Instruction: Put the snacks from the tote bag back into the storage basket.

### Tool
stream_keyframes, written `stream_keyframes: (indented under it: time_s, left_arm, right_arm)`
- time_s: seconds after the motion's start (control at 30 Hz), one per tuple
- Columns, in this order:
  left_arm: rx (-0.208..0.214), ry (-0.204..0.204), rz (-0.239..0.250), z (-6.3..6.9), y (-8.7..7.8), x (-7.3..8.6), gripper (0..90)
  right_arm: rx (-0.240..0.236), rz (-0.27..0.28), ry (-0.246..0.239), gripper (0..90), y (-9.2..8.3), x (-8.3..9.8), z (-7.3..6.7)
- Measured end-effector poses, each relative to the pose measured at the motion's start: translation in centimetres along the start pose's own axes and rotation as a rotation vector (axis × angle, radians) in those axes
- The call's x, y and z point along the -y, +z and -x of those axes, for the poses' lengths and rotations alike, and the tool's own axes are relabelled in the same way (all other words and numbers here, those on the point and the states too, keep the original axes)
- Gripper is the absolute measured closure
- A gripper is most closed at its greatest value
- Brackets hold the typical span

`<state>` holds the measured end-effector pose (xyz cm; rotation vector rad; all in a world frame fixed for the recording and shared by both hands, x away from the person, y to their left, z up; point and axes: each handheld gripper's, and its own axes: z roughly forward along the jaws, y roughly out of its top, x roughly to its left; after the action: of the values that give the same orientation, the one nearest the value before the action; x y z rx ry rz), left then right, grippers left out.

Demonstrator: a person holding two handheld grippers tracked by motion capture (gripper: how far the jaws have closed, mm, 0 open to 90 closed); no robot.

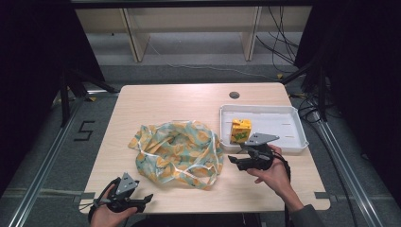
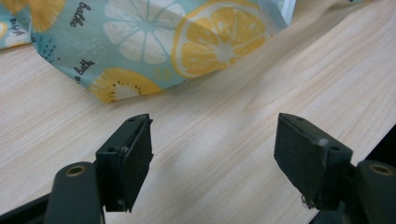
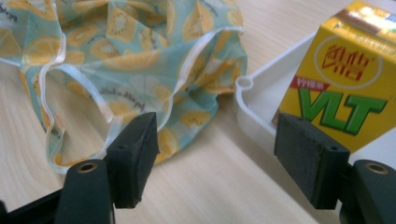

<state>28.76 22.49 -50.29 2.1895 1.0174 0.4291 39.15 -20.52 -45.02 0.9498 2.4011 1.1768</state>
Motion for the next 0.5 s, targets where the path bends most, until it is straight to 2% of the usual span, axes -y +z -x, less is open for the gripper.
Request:
stream_keyframes:
  time_s: [0.07,0.1,0.13,0.17,0.2,0.23,0.27,0.37,0.43,0.5]
  left_arm:
    - [-0.001,0.000,0.000,0.0,0.0,0.0,27.4]
    - [0.000,-0.011,0.016,0.1,0.1,0.0,27.4]
    - [-0.006,-0.010,0.015,0.0,0.1,0.0,27.4]
    - [-0.010,-0.006,0.011,0.0,0.1,0.0,27.4]
    - [-0.010,-0.008,0.006,0.0,0.1,0.0,27.4]
    - [-0.006,-0.009,0.007,0.0,0.1,0.0,27.4]
    - [-0.006,-0.011,0.016,0.0,0.2,0.0,27.4]
    - [-0.006,-0.010,0.014,0.0,0.1,0.0,27.4]
    - [-0.005,0.019,0.003,-0.1,-0.1,0.0,27.4]
    - [-0.004,0.008,0.012,0.0,0.0,0.0,27.4]
  right_arm:
    - [0.005,-0.007,0.002,31.2,0.0,0.4,-0.1]
    - [-0.007,-0.013,0.003,31.0,0.1,0.5,-0.1]
    - [0.005,-0.008,0.007,30.7,0.1,0.7,-0.2]
    - [-0.003,-0.023,0.039,30.4,0.0,0.8,-0.4]
    - [-0.002,-0.025,0.018,30.1,0.0,0.9,-0.2]
    - [-0.005,-0.020,0.026,29.9,0.0,1.1,-0.3]
    - [-0.011,-0.017,0.013,29.8,0.0,1.1,-0.2]
    - [-0.006,-0.019,0.032,29.0,-0.2,1.4,-0.4]
    - [-0.006,-0.012,0.027,28.0,-0.4,1.6,-0.5]
    - [-0.014,-0.009,0.032,26.0,-0.3,1.8,-0.5]
